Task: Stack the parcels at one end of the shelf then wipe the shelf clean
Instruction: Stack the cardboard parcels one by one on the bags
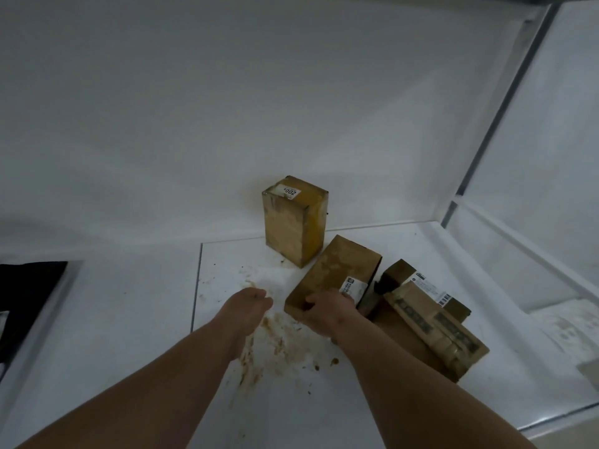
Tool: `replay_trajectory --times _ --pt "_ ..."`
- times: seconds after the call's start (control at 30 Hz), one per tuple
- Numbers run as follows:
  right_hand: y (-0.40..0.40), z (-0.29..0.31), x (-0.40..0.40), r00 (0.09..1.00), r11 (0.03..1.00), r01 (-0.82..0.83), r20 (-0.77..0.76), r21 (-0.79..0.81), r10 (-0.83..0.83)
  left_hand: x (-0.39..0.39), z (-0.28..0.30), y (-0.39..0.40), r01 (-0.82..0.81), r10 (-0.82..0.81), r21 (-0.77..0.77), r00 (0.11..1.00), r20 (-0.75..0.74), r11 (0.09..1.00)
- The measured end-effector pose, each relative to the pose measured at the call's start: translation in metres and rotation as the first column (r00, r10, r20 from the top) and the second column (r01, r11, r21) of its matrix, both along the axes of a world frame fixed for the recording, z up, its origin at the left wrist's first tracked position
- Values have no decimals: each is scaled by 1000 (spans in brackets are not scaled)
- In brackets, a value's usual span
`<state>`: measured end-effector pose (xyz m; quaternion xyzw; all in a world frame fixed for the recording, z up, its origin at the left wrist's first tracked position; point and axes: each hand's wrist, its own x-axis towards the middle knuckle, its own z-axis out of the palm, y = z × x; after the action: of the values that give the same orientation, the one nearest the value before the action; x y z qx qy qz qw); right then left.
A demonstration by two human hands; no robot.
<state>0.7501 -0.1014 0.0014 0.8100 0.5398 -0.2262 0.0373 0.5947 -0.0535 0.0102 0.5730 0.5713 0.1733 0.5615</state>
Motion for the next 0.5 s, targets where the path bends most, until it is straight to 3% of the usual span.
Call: replay_trajectory --times 0.07,0.17,0.27,0.33,0.4,0.5 --pt "-2 -1 -3 992 997 71 -109 37 -67 0 -1 0 -33 33 16 999 -11 999" --pt "-10 -3 -4 902 940 273 -394 204 -176 -2 -4 -3 -27 29 37 999 -46 999" --pt "-19 -10 -5 851 793 474 -431 382 -301 -5 -6 -10 -20 20 15 998 -53 1000" --pt "-21 -18 -8 782 691 609 -441 389 -441 -4 -6 -13 15 -15 -13 998 -53 1000" --pt "-17 -24 -13 643 602 743 -562 293 -520 -4 -6 -19 41 -42 -59 999 -25 997" --pt "-10 -29 -17 352 461 884 -760 77 -547 -3 -2 -26 23 -21 -92 999 27 996"
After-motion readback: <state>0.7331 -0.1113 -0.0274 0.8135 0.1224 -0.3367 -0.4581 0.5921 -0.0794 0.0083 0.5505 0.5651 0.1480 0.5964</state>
